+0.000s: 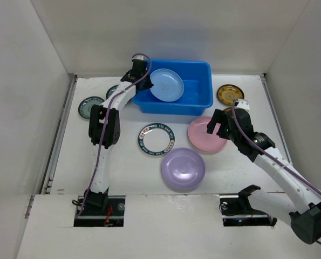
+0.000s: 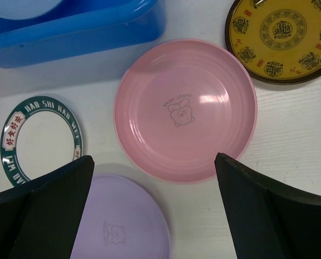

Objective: Place the plates into the plastic bin on the countertop

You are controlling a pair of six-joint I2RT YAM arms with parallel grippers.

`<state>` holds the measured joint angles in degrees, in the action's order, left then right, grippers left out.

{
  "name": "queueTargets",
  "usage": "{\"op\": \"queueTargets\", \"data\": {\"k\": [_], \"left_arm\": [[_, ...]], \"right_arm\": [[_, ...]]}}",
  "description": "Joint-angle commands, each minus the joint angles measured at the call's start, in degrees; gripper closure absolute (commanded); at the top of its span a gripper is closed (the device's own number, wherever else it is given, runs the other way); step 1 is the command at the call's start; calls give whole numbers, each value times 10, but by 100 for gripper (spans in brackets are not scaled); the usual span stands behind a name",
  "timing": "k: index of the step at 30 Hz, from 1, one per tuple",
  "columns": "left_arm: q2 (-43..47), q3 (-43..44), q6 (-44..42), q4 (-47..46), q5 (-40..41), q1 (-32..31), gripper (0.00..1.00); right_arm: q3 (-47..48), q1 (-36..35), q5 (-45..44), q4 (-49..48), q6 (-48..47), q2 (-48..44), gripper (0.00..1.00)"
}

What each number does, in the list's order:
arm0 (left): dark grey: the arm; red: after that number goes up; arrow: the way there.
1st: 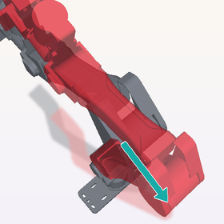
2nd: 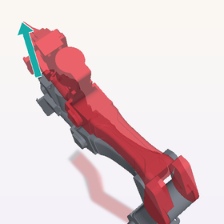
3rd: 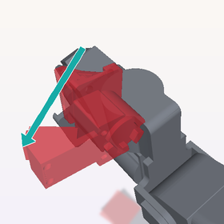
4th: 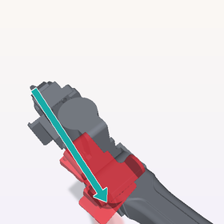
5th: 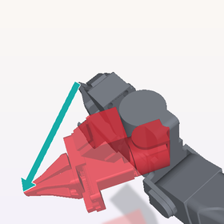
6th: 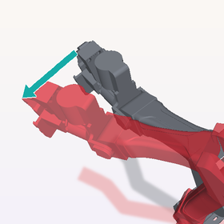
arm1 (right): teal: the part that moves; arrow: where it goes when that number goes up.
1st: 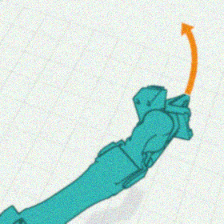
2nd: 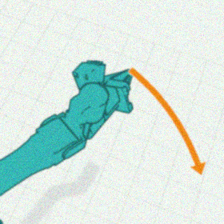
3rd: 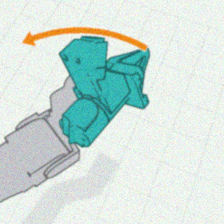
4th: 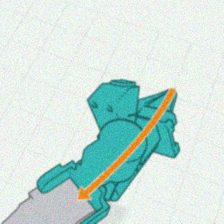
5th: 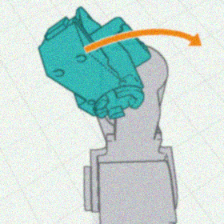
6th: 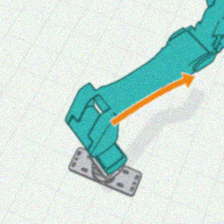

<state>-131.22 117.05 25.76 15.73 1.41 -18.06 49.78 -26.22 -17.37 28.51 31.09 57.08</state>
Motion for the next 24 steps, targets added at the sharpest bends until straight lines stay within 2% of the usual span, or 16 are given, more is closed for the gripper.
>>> {"op": "queueTargets", "data": {"k": [1,7,10,14,15,17,19,21,24], "left_arm": [[6,44,-40,-76,-33,-15,93],[-47,47,-64,-79,-57,-34,91],[-60,48,-83,-81,-53,-43,82],[-50,47,-85,-82,-46,-47,60],[-39,45,-85,-82,-41,-48,48],[-12,43,-91,-84,-31,-52,36],[24,42,-103,-85,-15,-59,16],[67,43,-117,-82,7,-69,0],[146,31,-141,-72,56,-93,0]], "right_arm": [[15,7,-7,15,5,-22,0],[10,31,-26,51,4,-38,0],[2,58,-36,81,16,-36,0],[-20,96,-31,109,41,-21,0],[-34,104,-26,108,48,-22,0],[-54,118,-10,102,59,-23,0],[-74,132,15,92,69,-20,0],[-94,141,47,77,81,-14,0],[-125,152,85,47,109,-7,0]]}}
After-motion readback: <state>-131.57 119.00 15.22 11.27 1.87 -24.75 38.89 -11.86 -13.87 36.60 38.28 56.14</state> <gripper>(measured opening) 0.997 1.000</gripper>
